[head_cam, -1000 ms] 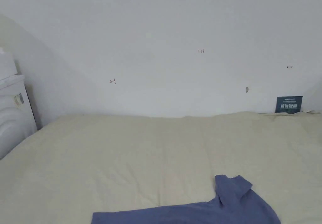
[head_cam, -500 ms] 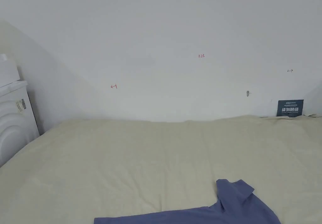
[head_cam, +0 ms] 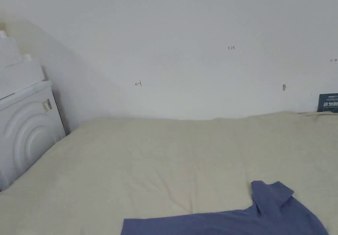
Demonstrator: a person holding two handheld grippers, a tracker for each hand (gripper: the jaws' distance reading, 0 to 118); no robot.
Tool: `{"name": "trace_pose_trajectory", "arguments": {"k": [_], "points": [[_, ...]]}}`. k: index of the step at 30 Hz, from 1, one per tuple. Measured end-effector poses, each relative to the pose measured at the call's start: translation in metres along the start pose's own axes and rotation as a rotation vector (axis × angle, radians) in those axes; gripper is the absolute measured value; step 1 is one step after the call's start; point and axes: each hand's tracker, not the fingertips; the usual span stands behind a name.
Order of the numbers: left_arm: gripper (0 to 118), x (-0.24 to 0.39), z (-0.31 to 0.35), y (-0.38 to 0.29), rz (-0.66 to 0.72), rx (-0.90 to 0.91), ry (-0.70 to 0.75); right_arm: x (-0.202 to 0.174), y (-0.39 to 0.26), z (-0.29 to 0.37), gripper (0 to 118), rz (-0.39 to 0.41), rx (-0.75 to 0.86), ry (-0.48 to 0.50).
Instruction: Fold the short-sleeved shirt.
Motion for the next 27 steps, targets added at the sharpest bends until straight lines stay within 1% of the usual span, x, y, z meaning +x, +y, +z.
{"name": "trace_pose_trajectory", "arguments": {"k": [2,3,4,5,7,8,10,11,12,14,16,17,19,21,22,24,26,27], "points": [[0,0.0,-0.011,0.005,-0.152,-0.012,0.059,-0.005,0.002,-0.003,3,0.085,-0.036,-0.103],[0,0.001,-0.019,0.008,-0.209,-0.008,0.12,-0.005,0.002,-0.006,3,0.148,-0.048,-0.122],[0,-0.001,-0.03,0.012,-0.238,-0.045,0.157,-0.007,0.002,-0.008,3,0.198,-0.058,-0.138],[0,-0.005,-0.042,0.015,-0.264,-0.076,0.175,-0.007,0.001,-0.011,3,0.221,-0.056,-0.163],[0,-0.017,-0.068,0.021,-0.326,-0.086,0.183,0.001,0.001,-0.019,3,0.163,-0.096,-0.145],[0,-0.024,-0.089,0.025,-0.353,-0.133,0.213,0.006,0.001,-0.023,3,0.131,-0.101,-0.128],[0,-0.043,-0.132,0.03,-0.408,-0.19,0.276,0.013,0.001,-0.033,3,0.128,-0.118,-0.147],[1,-0.056,-0.155,0.033,-0.433,-0.237,0.282,0.015,0.001,-0.039,3,0.141,-0.14,-0.159],[4,-0.069,-0.177,0.035,-0.438,-0.239,0.313,0.019,0.001,-0.044,3,0.155,-0.147,-0.186],[25,-0.095,-0.219,0.042,-0.429,-0.298,0.349,0.025,0.001,-0.055,3,0.182,-0.183,-0.211],[52,-0.118,-0.256,0.046,-0.404,-0.358,0.373,0.029,0.002,-0.064,3,0.194,-0.198,-0.239],[55,-0.129,-0.273,0.045,-0.416,-0.393,0.383,0.032,0.002,-0.069,3,0.191,-0.209,-0.245],[56,-0.145,-0.3,0.041,-0.428,-0.423,0.417,0.04,0.002,-0.078,3,0.184,-0.246,-0.255],[60,-0.161,-0.324,0.037,-0.436,-0.459,0.417,0.047,0.002,-0.085,3,0.194,-0.273,-0.278],[60,-0.167,-0.333,0.035,-0.442,-0.466,0.431,0.05,0.002,-0.088,3,0.199,-0.287,-0.287],[60,-0.178,-0.346,0.031,-0.419,-0.488,0.404,0.057,0.003,-0.093,3,0.202,-0.308,-0.308],[60,-0.186,-0.359,0.026,-0.411,-0.508,0.446,0.064,0.004,-0.097,3,0.186,-0.321,-0.323],[60,-0.187,-0.358,0.025,-0.415,-0.498,0.443,0.067,0.004,-0.098,3,0.176,-0.327,-0.327]]}}
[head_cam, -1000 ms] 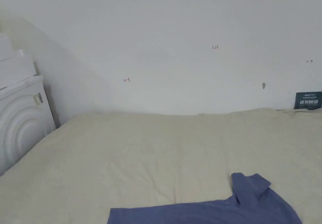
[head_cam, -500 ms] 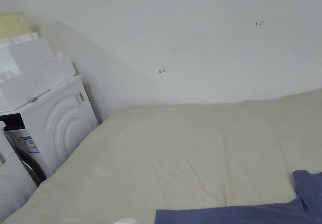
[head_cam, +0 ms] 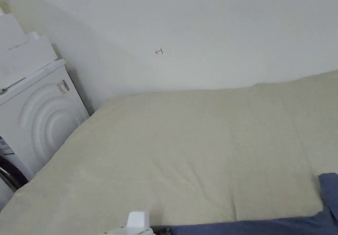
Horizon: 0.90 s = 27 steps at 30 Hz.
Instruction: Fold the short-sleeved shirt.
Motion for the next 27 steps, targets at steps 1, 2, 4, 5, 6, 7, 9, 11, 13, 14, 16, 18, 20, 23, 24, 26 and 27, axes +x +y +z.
{"name": "trace_pose_trajectory", "arguments": {"k": [1,2,4,5,6,7,9,11,13,14,16,18,20,23,24,26,27], "points": [[60,0.001,0.002,0.0,-0.005,0.023,0.01,0.005,-0.002,-0.001,3,-0.006,-0.003,-0.004],[61,0.004,0.001,0.001,-0.002,0.029,0.017,0.008,-0.003,-0.002,3,-0.015,-0.001,-0.01],[62,0.012,0.003,0.001,-0.026,0.011,0.042,0.011,-0.002,-0.004,3,-0.033,-0.008,-0.002],[63,0.015,0.001,-0.001,-0.055,0.014,0.058,0.009,-0.001,-0.005,3,-0.042,-0.01,-0.001],[63,0.018,-0.002,-0.004,-0.059,0.011,0.062,0.009,0.0,-0.006,3,-0.054,-0.011,0.004],[63,0.021,-0.002,-0.007,-0.042,0.022,0.06,0.01,0.0,-0.008,4,-0.06,-0.014,0.011],[60,0.016,-0.006,-0.014,-0.039,0.038,0.078,0.011,-0.002,-0.011,4,-0.066,-0.014,0.012],[37,0.02,-0.004,-0.013,-0.043,0.044,0.09,0.009,0.0,-0.011,8,-0.055,-0.008,0.007],[3,0.026,-0.001,-0.013,-0.056,0.05,0.057,0.008,0.003,-0.012,12,-0.026,-0.003,0.002],[3,0.031,-0.004,-0.014,-0.072,0.042,0.042,0.008,0.006,-0.012,20,-0.011,-0.003,0.003],[3,0.038,-0.009,-0.014,-0.105,0.017,0.083,0.01,0.013,-0.013,43,0.023,0.01,0.008],[3,0.033,-0.013,-0.007,-0.081,-0.021,0.075,0.014,0.021,-0.015,47,0.057,0.038,0.006],[3,0.026,-0.014,0.002,-0.038,-0.069,0.05,0.019,0.04,-0.025,55,0.106,0.063,0.006],[3,0.022,-0.018,0.009,-0.038,-0.094,0.05,0.03,0.086,-0.068,68,0.172,0.03,-0.018],[3,0.024,-0.018,0.011,-0.045,-0.106,0.05,0.037,0.101,-0.086,68,0.185,0.014,-0.023],[3,0.027,-0.019,0.016,-0.061,-0.133,0.059,0.055,0.135,-0.131,68,0.204,-0.033,-0.057],[3,0.027,-0.021,0.018,-0.073,-0.145,0.066,0.061,0.148,-0.152,68,0.211,-0.057,-0.076]]}}
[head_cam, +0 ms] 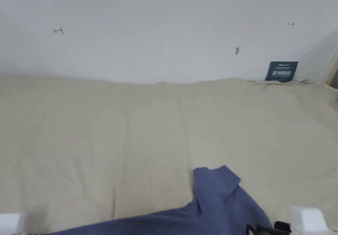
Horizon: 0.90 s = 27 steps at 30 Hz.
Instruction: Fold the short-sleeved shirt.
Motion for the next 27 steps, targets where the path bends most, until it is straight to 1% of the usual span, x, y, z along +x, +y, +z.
{"name": "trace_pose_trajectory", "arguments": {"k": [3,4,6,7,8,9,10,11,12,13,15,16,17,20,22,25,27], "points": [[3,0.001,-0.002,0.004,-0.008,-0.022,-0.002,0.022,0.033,-0.064,68,0.025,-0.104,-0.078],[3,-0.001,-0.002,0.005,-0.004,-0.028,-0.008,0.027,0.038,-0.082,67,0.047,-0.13,-0.098],[3,-0.001,0.003,0.005,0.014,-0.027,-0.025,0.034,0.041,-0.112,67,0.034,-0.21,-0.153],[3,-0.004,0.003,0.005,0.028,-0.024,-0.035,0.038,0.039,-0.124,67,0.035,-0.261,-0.15],[3,-0.006,0.003,0.004,0.044,-0.021,-0.048,0.039,0.035,-0.131,67,0.02,-0.283,-0.135],[3,-0.005,0.006,0.002,0.055,-0.017,-0.056,0.038,0.034,-0.13,66,0.02,-0.262,-0.127],[3,-0.006,0.007,0.001,0.069,-0.013,-0.064,0.034,0.034,-0.12,61,0.025,-0.238,-0.139],[3,-0.006,0.008,0.001,0.076,-0.01,-0.068,0.033,0.035,-0.116,45,0.019,-0.23,-0.118],[3,-0.006,0.009,0.0,0.081,-0.008,-0.072,0.032,0.037,-0.116,28,0.006,-0.232,-0.07],[3,-0.012,0.006,0.001,0.087,-0.003,-0.072,0.031,0.039,-0.116,3,0.013,-0.234,-0.059],[3,-0.016,0.01,0.0,0.097,0.018,-0.077,0.026,0.041,-0.109,3,0.024,-0.237,-0.082],[3,-0.019,0.015,0.0,0.111,0.034,-0.092,0.027,0.042,-0.106,3,0.05,-0.232,-0.069],[3,-0.021,0.021,-0.001,0.132,0.047,-0.109,0.028,0.043,-0.099,3,0.049,-0.217,-0.07],[1,-0.029,0.047,-0.005,0.191,0.105,-0.181,0.026,0.046,-0.07,3,0.018,-0.147,-0.018],[1,-0.035,0.068,-0.011,0.207,0.135,-0.266,0.023,0.048,-0.041,3,0.019,-0.118,-0.015],[1,-0.042,0.115,-0.029,0.164,0.202,-0.328,0.023,0.041,0.011,3,-0.026,-0.038,0.047],[1,-0.051,0.143,-0.051,0.168,0.239,-0.35,0.013,0.024,0.052,3,-0.06,0.02,0.063]]}}
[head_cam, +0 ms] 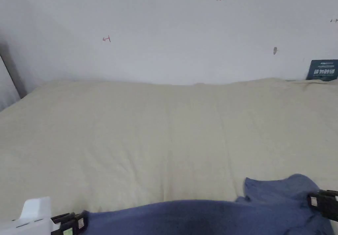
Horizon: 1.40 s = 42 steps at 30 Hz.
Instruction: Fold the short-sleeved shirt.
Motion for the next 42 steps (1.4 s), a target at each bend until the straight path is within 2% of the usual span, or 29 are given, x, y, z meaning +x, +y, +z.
{"name": "trace_pose_trajectory", "arguments": {"k": [4,8,15,16,18,26,27,29,30,31,32,33,34,36,38,40,42], "points": [[1,-0.01,0.059,-0.045,0.078,0.012,-0.089,0.0,-0.055,0.064,3,-0.075,0.046,0.011],[1,-0.02,0.098,-0.099,0.18,0.007,-0.149,-0.009,-0.119,0.109,3,-0.116,0.031,0.005],[1,-0.038,0.081,-0.159,0.215,-0.122,-0.092,-0.004,-0.186,0.107,3,-0.196,-0.104,-0.052],[1,-0.039,0.076,-0.163,0.208,-0.144,-0.078,-0.001,-0.191,0.102,3,-0.2,-0.115,-0.04],[1,-0.04,0.069,-0.169,0.203,-0.163,-0.067,-0.001,-0.196,0.097,3,-0.212,-0.14,-0.076],[1,-0.042,0.074,-0.173,0.196,-0.176,-0.068,-0.002,-0.194,0.107,3,-0.165,-0.14,-0.076],[6,-0.042,0.071,-0.173,0.198,-0.174,-0.066,0.0,-0.195,0.103,3,-0.137,-0.144,-0.085],[34,-0.043,0.071,-0.173,0.225,-0.15,-0.062,-0.007,-0.193,0.096,15,-0.024,-0.167,-0.117],[53,-0.043,0.076,-0.17,0.243,-0.142,-0.047,-0.012,-0.192,0.1,24,0.03,-0.144,-0.14],[78,-0.042,0.086,-0.167,0.256,-0.091,-0.036,-0.015,-0.192,0.107,42,0.088,-0.118,-0.188],[88,-0.04,0.099,-0.164,0.244,-0.038,-0.021,-0.021,-0.191,0.118,56,0.132,-0.079,-0.241],[91,-0.037,0.112,-0.159,0.221,-0.015,0.012,-0.027,-0.19,0.13,62,0.182,-0.013,-0.292],[92,-0.03,0.13,-0.153,0.207,0.024,0.023,-0.033,-0.187,0.144,63,0.189,0.052,-0.316],[92,-0.016,0.158,-0.142,0.18,0.115,0.007,-0.039,-0.181,0.171,64,0.111,0.166,-0.225],[92,0.005,0.186,-0.127,0.149,0.194,-0.052,-0.05,-0.168,0.192,74,0.02,0.244,-0.112],[92,0.032,0.206,-0.117,0.098,0.271,-0.047,-0.062,-0.159,0.207,86,-0.004,0.306,-0.058],[92,0.058,0.22,-0.109,0.042,0.355,-0.069,-0.078,-0.153,0.218,86,-0.004,0.372,-0.004]]}}
